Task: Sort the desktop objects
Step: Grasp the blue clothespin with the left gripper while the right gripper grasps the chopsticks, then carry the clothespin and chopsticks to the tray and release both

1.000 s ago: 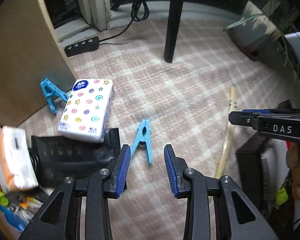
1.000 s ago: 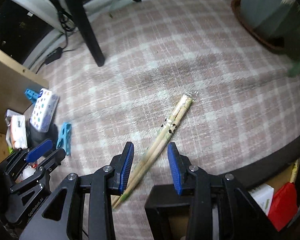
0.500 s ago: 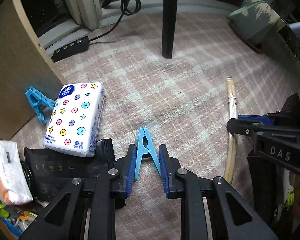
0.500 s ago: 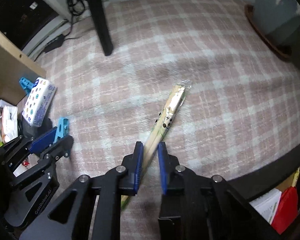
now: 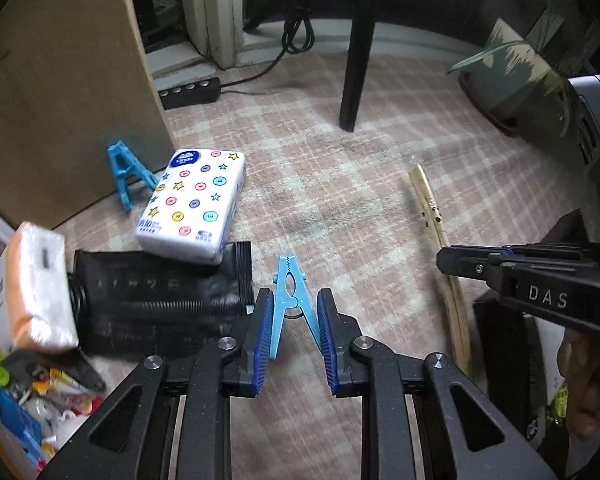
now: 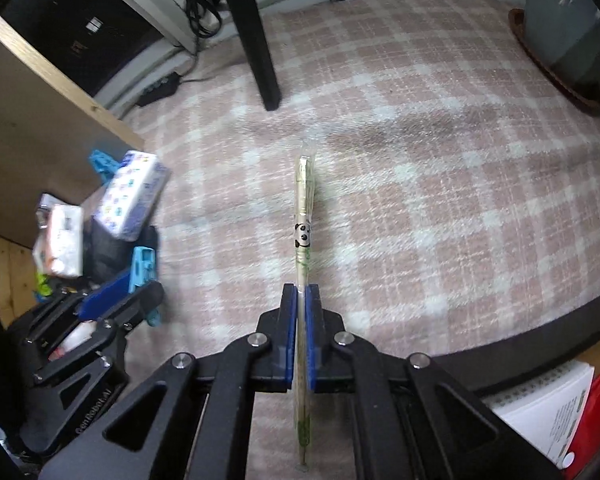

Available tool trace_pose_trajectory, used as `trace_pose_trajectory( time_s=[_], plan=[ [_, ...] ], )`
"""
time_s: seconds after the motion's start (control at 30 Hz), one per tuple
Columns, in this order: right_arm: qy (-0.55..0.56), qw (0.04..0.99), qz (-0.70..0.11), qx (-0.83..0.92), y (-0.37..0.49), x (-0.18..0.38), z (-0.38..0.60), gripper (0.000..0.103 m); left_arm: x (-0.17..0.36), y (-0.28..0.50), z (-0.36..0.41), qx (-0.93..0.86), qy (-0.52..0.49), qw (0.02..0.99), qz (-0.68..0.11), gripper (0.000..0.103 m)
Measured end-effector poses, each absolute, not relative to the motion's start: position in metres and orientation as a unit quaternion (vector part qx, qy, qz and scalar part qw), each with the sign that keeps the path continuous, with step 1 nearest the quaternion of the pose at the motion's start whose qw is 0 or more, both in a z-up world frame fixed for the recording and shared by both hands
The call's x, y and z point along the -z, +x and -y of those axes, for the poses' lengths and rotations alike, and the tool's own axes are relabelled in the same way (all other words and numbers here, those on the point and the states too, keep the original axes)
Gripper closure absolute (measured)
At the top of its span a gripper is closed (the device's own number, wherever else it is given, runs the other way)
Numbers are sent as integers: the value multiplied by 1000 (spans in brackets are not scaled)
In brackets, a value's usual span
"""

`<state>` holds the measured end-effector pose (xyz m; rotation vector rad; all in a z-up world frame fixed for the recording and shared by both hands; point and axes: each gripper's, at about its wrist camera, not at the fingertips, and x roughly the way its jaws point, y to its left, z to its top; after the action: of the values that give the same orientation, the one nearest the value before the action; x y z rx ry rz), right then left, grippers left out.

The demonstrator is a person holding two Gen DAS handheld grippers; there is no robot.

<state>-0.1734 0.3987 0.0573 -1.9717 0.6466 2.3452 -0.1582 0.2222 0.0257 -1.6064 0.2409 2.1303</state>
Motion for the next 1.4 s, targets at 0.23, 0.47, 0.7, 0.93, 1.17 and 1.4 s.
trace_pose_trajectory(
  time_s=[0.23, 0.47, 0.7, 0.93, 1.17, 1.4],
  plan=[
    [-620, -21, -192, -760, -144, -96, -399, 99, -56, -139, -239, -781, -566, 250, -84, 82],
    [-609, -20, -203, -766, -93, -111, -438, 99, -95, -92, -261, -779, -550, 287, -91, 82],
    [-587, 17, -216, -780, -15, -136, -490, 98, -122, -19, -302, -769, -534, 329, -122, 82],
    [-585, 73, -228, -775, 62, -134, -549, 99, -118, 47, -346, -748, -539, 363, -134, 82],
    [-578, 112, -237, -773, 108, -128, -582, 98, -109, 99, -388, -734, -540, 382, -153, 82],
    [-581, 119, -238, -769, 133, -117, -587, 98, -101, 133, -413, -730, -539, 388, -162, 82]
  ],
)
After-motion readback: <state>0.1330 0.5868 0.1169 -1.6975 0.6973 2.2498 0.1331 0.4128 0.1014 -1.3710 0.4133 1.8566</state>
